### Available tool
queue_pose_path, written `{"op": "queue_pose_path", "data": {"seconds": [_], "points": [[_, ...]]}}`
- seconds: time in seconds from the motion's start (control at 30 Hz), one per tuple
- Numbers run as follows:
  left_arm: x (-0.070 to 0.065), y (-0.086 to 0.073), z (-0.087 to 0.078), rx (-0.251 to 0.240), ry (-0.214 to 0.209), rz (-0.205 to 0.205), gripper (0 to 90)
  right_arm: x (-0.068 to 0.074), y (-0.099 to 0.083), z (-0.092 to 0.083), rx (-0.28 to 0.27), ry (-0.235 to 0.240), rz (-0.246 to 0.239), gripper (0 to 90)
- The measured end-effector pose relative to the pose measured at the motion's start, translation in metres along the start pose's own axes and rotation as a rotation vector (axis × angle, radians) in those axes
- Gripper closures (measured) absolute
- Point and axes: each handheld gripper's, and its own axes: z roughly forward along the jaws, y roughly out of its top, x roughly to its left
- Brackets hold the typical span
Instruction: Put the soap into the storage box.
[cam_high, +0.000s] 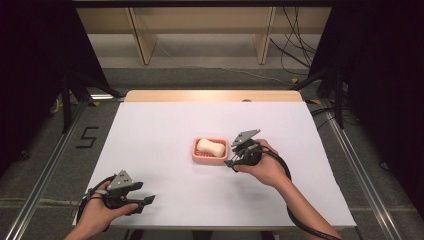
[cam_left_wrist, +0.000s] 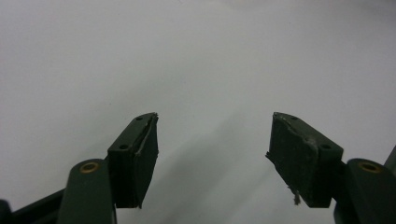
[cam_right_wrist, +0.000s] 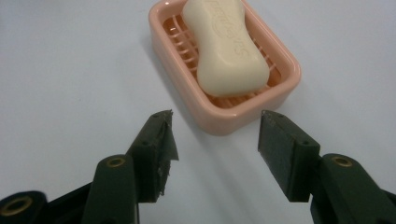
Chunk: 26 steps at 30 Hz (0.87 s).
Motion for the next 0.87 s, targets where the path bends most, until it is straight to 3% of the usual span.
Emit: {"op": "queue_pose_path", "data": {"seconds": [0.07,0.1,0.27,0.33,0.5,0.53,0.8,0.87], "points": [[-0.001,0.000,0.000,-0.001,-0.006,-0.016,32.4,0.001,-0.003,-0.002,0.009,-0.010,0.017,45.6],[0.000,0.000,0.000,-0.004,-0.009,-0.002,32.4,-0.001,-0.009,-0.006,0.004,0.011,-0.021,45.6],[0.001,-0.001,-0.001,-0.002,-0.013,-0.002,32.4,0.003,-0.027,-0.011,-0.020,-0.007,0.004,45.6],[0.000,-0.001,0.000,-0.004,-0.014,-0.023,32.4,0.004,-0.032,-0.013,-0.021,-0.007,0.005,45.6],[0.000,0.000,0.000,-0.011,-0.015,-0.019,32.4,0.012,-0.051,-0.019,-0.053,-0.029,0.034,46.0],[0.000,0.000,0.000,-0.012,-0.017,-0.020,32.4,0.014,-0.054,-0.022,-0.043,-0.044,0.065,46.1],[0.002,0.000,-0.002,-0.009,-0.013,-0.019,32.5,0.014,-0.061,-0.023,-0.068,-0.074,0.107,45.7],[0.001,0.000,-0.002,-0.010,-0.018,-0.041,32.6,0.013,-0.061,-0.025,-0.051,-0.068,0.110,45.6]]}}
